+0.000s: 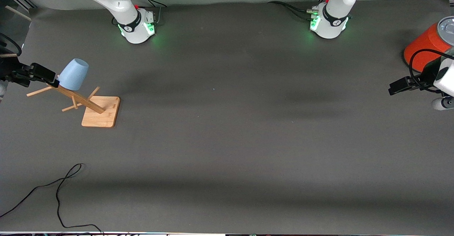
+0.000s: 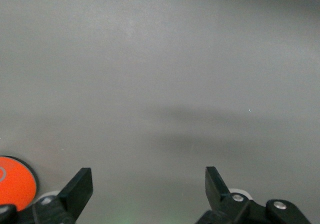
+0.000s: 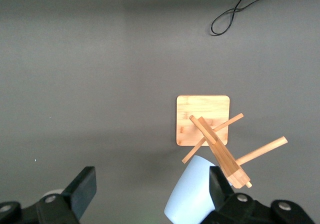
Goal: Rotate and upright cup with both arms
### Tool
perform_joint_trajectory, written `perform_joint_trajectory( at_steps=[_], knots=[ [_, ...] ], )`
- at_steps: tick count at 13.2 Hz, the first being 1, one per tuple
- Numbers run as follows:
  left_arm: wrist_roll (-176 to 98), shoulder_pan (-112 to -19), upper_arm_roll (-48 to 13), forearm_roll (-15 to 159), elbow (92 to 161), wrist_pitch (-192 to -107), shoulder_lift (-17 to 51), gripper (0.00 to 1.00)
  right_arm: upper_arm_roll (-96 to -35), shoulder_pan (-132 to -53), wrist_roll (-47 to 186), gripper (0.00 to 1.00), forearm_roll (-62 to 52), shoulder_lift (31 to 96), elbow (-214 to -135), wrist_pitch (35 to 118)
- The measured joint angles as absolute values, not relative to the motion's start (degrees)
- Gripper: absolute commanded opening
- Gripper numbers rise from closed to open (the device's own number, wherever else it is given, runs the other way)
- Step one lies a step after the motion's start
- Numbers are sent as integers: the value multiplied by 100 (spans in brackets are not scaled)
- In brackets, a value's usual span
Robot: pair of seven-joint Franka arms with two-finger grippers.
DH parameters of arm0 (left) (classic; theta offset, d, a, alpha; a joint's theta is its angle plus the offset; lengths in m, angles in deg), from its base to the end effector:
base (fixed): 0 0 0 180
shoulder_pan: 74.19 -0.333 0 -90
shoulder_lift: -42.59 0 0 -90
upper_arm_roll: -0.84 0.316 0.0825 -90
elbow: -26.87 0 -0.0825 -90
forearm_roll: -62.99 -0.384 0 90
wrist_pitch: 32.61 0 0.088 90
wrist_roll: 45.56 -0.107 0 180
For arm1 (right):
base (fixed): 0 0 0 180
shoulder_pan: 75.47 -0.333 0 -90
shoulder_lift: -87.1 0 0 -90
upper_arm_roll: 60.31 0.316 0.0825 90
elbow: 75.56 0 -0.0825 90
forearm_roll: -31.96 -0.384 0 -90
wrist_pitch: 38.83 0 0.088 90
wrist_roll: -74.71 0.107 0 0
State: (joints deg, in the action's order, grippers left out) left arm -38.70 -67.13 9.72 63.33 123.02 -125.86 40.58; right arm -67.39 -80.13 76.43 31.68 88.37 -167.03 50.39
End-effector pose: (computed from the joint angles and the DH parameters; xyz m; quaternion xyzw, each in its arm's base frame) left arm 0.5636 0.0160 0.5592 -0.9962 -0.0760 0.0426 0.0016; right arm 0.5455 -0.0233 0.6233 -0.9993 0.0361 0.0086 0.0039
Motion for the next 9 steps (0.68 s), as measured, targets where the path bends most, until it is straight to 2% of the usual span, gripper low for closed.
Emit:
perform_joint_trajectory(
  at_steps=[9],
  knots=[
    [-3870,-6713,972,6334,12302,-12586,4058,100,-6769,-8011,7643,100,3187,8965,-16954,4964]
  ],
)
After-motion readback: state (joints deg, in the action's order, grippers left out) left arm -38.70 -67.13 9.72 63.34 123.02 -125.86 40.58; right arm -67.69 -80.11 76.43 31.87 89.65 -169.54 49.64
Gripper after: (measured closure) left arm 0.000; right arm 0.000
